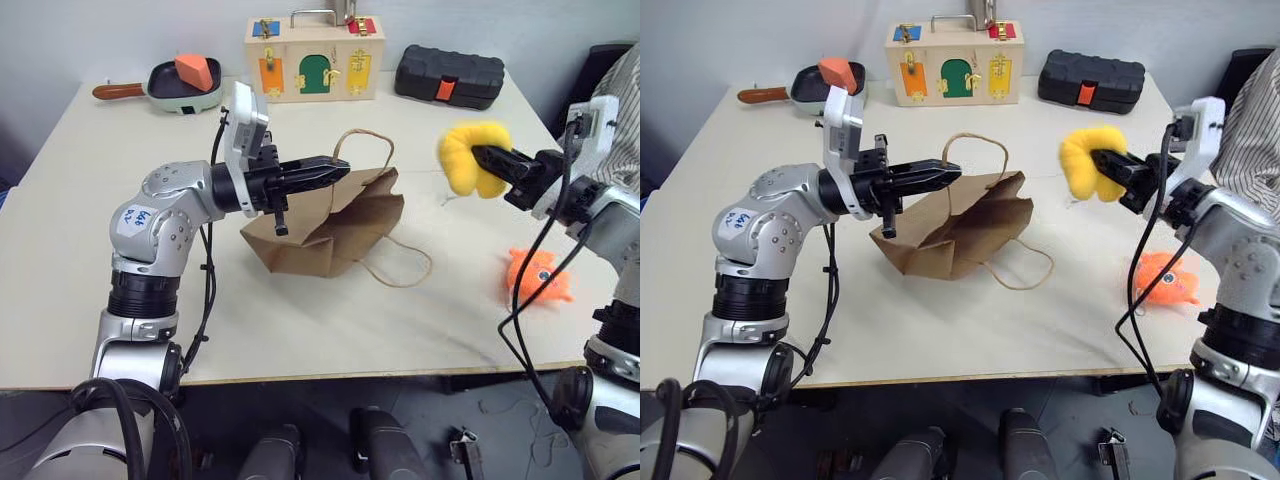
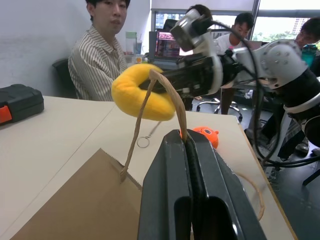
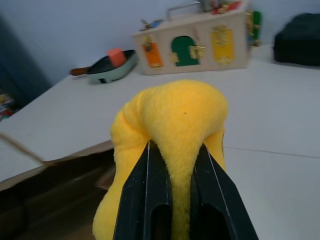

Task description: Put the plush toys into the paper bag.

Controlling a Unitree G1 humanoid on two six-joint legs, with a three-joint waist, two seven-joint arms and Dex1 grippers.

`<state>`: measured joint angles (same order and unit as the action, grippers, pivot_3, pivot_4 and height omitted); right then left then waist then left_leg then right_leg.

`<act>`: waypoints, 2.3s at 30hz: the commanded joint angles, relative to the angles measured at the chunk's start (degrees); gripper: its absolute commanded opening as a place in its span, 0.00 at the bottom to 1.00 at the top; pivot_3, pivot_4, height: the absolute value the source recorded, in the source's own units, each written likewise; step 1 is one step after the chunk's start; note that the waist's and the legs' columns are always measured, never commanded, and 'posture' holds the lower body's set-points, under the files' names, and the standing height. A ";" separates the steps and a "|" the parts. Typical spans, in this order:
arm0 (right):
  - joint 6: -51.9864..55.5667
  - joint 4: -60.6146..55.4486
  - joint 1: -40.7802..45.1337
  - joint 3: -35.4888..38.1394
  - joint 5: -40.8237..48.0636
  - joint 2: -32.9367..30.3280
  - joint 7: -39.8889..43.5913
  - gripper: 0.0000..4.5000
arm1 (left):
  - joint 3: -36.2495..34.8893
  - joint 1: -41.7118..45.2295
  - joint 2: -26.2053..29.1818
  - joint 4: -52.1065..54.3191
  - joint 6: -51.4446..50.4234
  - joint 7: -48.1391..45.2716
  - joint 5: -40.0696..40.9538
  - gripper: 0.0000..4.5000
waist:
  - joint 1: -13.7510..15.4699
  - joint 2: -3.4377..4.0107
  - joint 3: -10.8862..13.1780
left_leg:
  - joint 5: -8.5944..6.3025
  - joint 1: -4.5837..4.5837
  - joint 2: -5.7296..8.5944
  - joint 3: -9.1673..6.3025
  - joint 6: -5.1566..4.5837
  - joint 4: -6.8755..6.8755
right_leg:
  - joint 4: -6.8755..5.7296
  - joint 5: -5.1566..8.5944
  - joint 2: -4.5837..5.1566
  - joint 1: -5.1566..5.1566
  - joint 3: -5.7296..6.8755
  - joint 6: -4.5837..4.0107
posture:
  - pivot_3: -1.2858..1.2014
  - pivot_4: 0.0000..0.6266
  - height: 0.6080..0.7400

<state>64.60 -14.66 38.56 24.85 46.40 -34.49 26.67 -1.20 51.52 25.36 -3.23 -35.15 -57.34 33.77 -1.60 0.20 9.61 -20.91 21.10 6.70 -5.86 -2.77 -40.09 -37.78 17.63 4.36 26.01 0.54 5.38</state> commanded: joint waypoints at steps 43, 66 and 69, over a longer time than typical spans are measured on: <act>-79.13 25.72 13.62 -47.88 -57.54 12.94 6.39 0.00 | -2.61 1.56 -0.66 -0.23 1.26 1.09 0.70 0.00 | -0.48 -0.02 -0.01 | 0.02 0.10 0.19 0.06 -0.01 -0.12 | -0.19 -0.01 0.09 0.46 0.15 -0.01 | 0.52 0.24 1.00; -44.57 38.51 11.13 -36.88 -42.01 26.26 10.80 0.15 | -2.83 2.26 0.12 -1.20 0.70 0.57 1.59 0.00 | -1.92 -0.04 -0.02 | 0.01 0.07 0.17 -0.02 0.00 -0.10 | -0.31 -0.02 0.09 0.47 0.16 -0.03 | 0.52 0.24 1.00; -43.59 34.19 9.67 -36.53 -42.53 24.80 10.34 0.37 | -2.93 2.17 0.32 -1.39 0.89 0.57 1.41 0.00 | -1.78 -0.04 -0.02 | 0.01 0.07 0.17 -0.03 -0.01 -0.11 | -0.32 -0.02 0.10 0.47 0.15 -0.03 | 0.52 0.24 1.00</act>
<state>20.42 24.03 49.01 -12.51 3.86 -8.92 37.46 -2.41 53.26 24.99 -5.32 -35.07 -56.45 34.35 -3.38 0.16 9.58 -20.90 21.17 6.88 -5.89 -2.78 -40.21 -38.10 17.61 4.47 26.48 0.69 5.35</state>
